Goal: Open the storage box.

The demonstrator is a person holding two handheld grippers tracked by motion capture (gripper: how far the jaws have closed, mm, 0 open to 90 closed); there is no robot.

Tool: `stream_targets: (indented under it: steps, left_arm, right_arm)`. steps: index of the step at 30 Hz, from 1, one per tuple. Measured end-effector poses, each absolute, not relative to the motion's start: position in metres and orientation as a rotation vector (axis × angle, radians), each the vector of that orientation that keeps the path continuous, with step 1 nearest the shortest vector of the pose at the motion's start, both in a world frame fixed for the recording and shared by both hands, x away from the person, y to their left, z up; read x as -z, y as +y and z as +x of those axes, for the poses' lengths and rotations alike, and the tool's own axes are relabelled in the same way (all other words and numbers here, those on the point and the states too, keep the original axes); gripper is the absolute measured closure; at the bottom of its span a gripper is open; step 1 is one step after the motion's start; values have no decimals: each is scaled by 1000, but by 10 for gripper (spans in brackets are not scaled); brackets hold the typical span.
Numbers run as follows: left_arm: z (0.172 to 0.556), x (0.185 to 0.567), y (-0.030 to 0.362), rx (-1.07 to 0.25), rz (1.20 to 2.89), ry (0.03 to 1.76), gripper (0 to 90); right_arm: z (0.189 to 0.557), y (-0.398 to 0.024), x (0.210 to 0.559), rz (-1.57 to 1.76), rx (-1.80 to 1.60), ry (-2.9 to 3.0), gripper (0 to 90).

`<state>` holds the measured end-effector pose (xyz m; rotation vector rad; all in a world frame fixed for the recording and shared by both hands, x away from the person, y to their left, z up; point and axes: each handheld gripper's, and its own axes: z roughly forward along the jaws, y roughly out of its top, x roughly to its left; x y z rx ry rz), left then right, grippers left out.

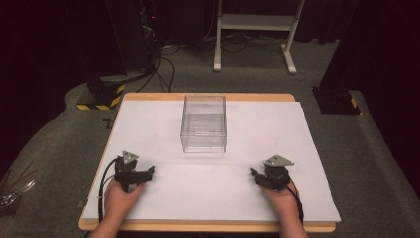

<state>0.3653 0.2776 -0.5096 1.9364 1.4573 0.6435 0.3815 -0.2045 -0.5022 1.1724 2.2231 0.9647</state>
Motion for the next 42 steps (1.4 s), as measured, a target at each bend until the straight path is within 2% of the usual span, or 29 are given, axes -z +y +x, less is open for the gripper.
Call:
stream_targets:
  steps: [15, 34, 42]
  left_arm:
    - [365, 510, 278, -644, 1934, 1460, 110]
    - [365, 510, 278, -644, 1934, 1460, 110]
    - [365, 510, 278, -641, 1934, 1460, 110]
  right_arm:
    - [382, -205, 502, 1182, -975, 2223, 373]
    - [378, -205, 500, 1161, -1019, 2218, 279]
    - [374, -197, 496, 1130, -1058, 2229, 273]
